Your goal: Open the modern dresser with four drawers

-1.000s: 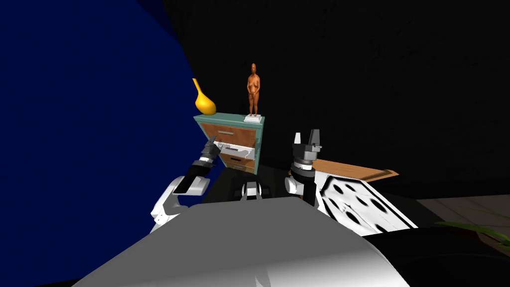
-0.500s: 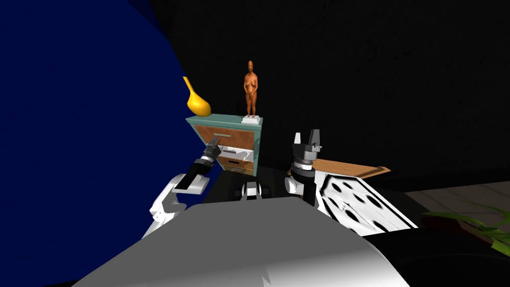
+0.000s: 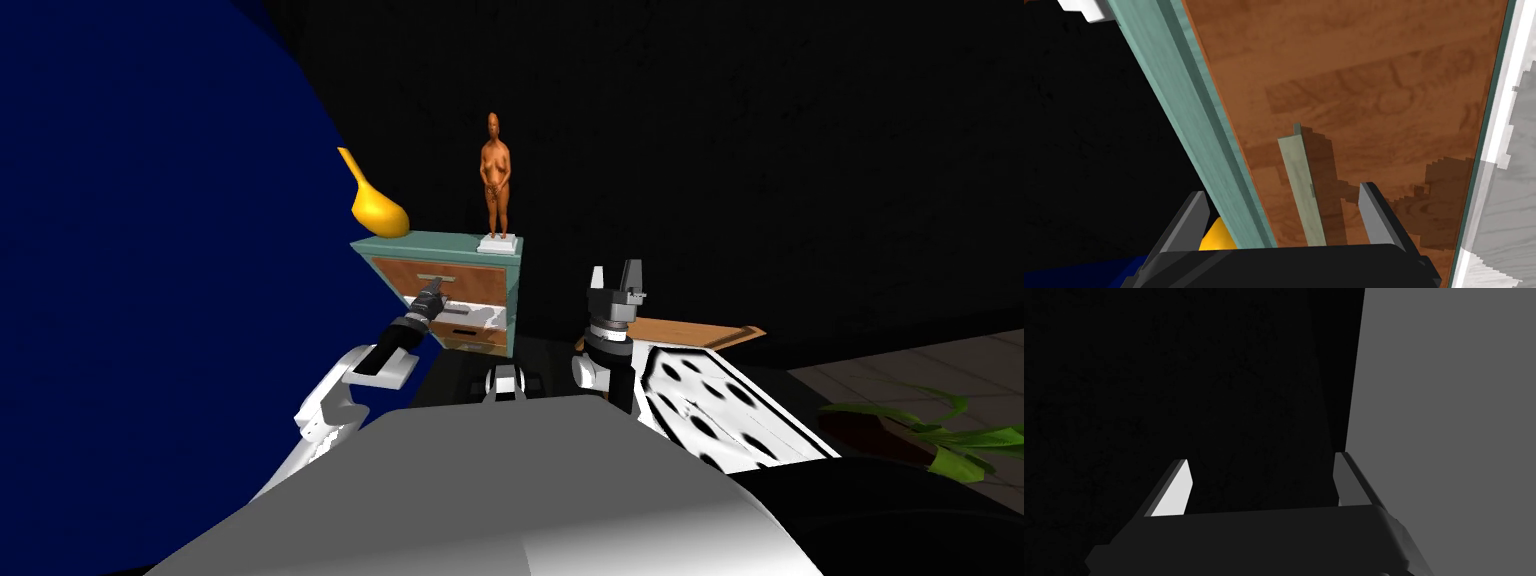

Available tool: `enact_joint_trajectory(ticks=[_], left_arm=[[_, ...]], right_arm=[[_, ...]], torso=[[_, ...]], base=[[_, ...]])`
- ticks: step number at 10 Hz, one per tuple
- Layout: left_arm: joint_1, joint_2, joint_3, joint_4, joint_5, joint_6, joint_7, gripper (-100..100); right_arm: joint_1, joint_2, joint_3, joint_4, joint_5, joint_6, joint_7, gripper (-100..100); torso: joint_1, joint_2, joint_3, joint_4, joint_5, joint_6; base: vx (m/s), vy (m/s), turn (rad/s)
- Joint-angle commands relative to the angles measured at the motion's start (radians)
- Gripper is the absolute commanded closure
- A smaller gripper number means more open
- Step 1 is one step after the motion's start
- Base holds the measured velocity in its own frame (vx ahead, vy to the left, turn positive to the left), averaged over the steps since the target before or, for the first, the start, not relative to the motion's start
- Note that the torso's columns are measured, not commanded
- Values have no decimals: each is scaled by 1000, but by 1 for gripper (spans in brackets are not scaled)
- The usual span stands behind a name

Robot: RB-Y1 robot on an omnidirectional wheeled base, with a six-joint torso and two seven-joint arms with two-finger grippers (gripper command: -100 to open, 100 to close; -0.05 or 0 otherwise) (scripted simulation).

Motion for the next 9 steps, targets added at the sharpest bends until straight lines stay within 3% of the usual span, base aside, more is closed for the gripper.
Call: enact_joint_trajectory(ticks=[1,4,7,8,9], left_arm=[[-19,39,-10,-1,-4,68,15,-100],[-32,68,-19,-5,-9,128,28,-100],[-34,66,-14,-6,-5,122,27,-100],[-34,66,-14,-7,-4,124,27,100],[-23,76,-19,-28,-9,126,37,100]], right_arm=[[0,0,0,0,0,0,0,0],[0,0,0,0,0,0,0,0],[0,0,0,0,0,0,0,0],[0,0,0,0,0,0,0,0],[0,0,0,0,0,0,0,0]], torso=[[0,0,0,0,0,0],[-1,1,1,0,0,0],[-1,-2,-1,0,0,0],[-1,0,-1,0,0,0],[0,3,2,1,0,0]], base=[[75,32,-83],[66,19,-83],[67,1,-21],[10,-1,2],[-81,26,85]])
